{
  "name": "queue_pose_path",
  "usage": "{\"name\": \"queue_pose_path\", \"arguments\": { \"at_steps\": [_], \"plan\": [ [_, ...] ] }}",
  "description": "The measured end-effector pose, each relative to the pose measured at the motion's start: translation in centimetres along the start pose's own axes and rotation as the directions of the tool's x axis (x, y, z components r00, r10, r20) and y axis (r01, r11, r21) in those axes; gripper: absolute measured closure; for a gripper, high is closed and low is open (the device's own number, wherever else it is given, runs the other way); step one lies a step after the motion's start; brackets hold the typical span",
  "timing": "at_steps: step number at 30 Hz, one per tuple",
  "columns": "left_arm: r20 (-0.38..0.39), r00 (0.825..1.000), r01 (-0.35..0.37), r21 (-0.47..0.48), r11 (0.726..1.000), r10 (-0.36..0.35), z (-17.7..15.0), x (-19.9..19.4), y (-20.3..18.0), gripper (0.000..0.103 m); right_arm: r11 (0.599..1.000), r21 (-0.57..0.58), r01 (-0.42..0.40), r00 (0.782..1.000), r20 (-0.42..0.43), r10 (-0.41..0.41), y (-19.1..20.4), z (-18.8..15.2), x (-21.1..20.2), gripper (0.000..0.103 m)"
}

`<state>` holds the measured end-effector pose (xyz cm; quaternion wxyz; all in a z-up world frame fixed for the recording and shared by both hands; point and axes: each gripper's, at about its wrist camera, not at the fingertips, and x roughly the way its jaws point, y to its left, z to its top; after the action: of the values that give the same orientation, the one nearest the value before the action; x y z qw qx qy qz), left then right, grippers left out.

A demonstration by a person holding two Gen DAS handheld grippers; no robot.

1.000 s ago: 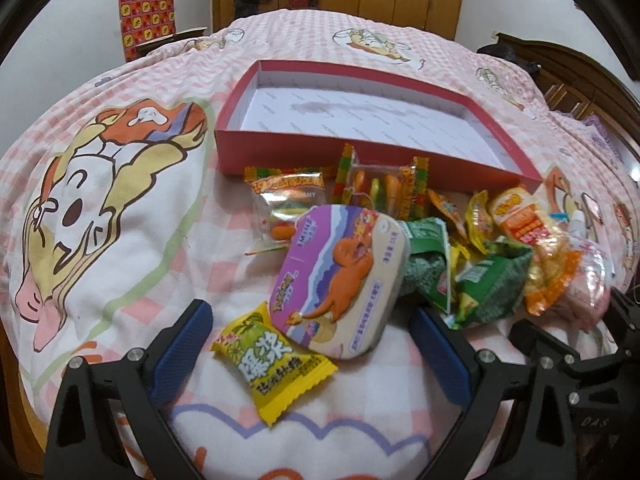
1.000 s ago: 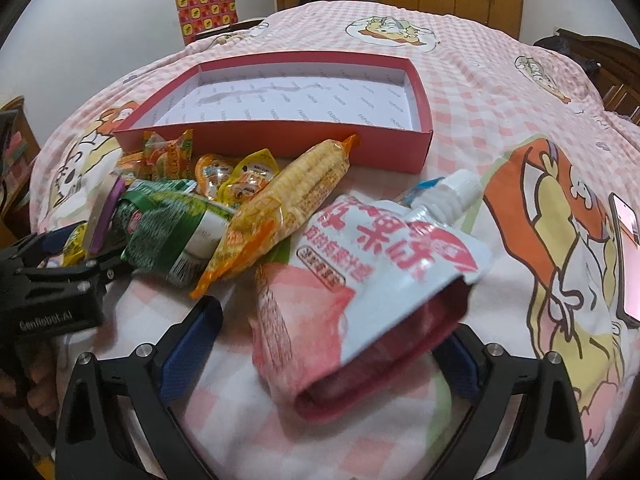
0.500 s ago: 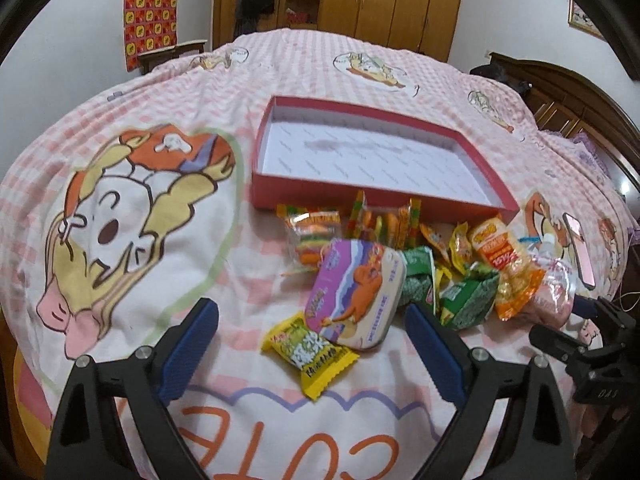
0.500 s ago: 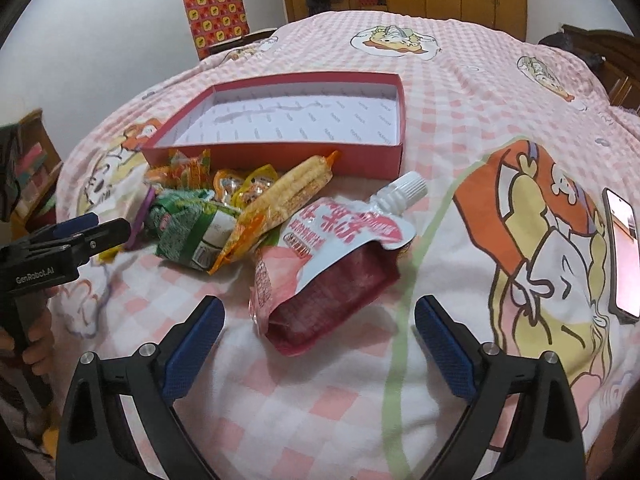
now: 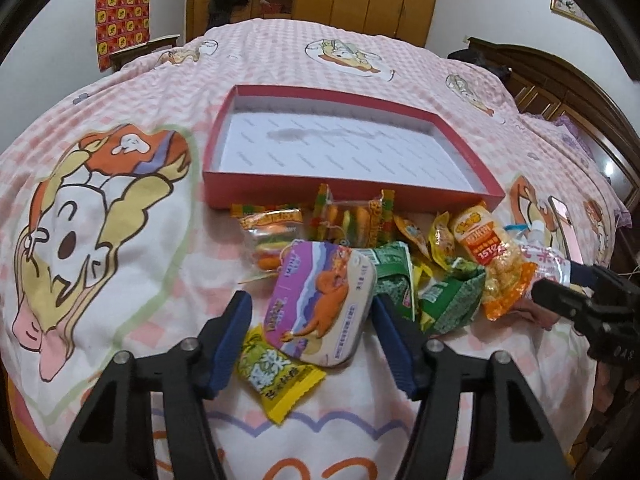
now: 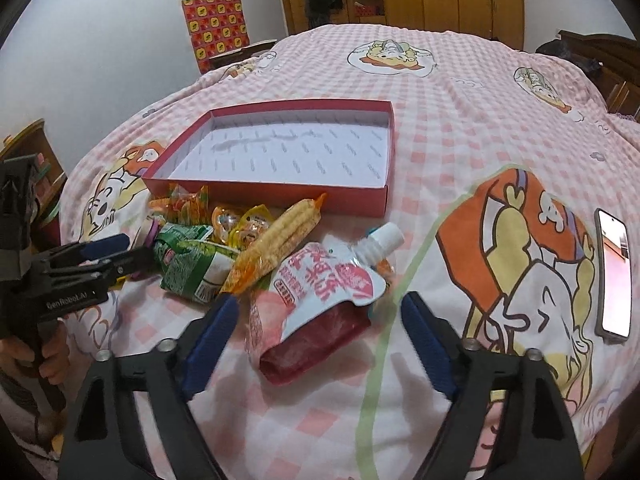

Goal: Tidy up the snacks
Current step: 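Grasp the purple dinosaur tin with the left tool while the right tool grasps the pink juice pouch, then lift and carry the tin and pouch with both tools over the red box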

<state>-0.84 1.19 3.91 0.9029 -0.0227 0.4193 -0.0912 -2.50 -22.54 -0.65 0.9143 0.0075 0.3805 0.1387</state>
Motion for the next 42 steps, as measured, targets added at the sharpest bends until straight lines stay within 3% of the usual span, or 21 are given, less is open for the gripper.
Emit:
{"name": "queue_pose_path", "arguments": {
  "at_steps": [6, 12, 13, 23, 26, 42],
  "plan": [
    [0.003, 1.000, 0.014, 0.003, 1.000, -0.014, 0.0, 0.3, -0.1, 0.037, 0.995, 0.077, -0.067, 0.997, -0.033, 0.070, -0.6, 0.2, 1.4, 0.037],
    [0.005, 0.999, 0.037, -0.005, 0.999, -0.037, 0.1, 0.3, 0.0, 0.045, 0.994, 0.079, -0.082, 0.997, -0.004, 0.082, -0.2, 0.3, 1.3, 0.049],
    [0.004, 0.999, 0.038, -0.003, 0.999, -0.038, 0.1, 0.4, 0.0, 0.045, 0.993, 0.078, -0.085, 0.996, 0.003, 0.085, -0.1, 0.3, 1.1, 0.056],
    [-0.001, 0.997, 0.082, -0.015, 0.996, -0.082, 0.2, 0.1, 0.3, 0.049, 0.993, 0.083, -0.086, 0.995, 0.053, 0.082, -0.2, 0.6, 0.0, 0.058],
    [0.014, 0.996, 0.094, -0.017, 0.995, -0.094, 0.1, -0.8, 0.4, 0.049, 0.994, 0.070, -0.080, 0.995, 0.066, 0.075, -0.1, 0.7, -0.6, 0.067],
    [0.099, 0.992, 0.084, 0.001, 0.996, -0.084, 3.3, -4.3, 0.3, 0.049, 0.999, -0.020, -0.045, 0.991, 0.125, 0.048, 1.0, 2.6, -3.1, 0.068]
  ]
}}
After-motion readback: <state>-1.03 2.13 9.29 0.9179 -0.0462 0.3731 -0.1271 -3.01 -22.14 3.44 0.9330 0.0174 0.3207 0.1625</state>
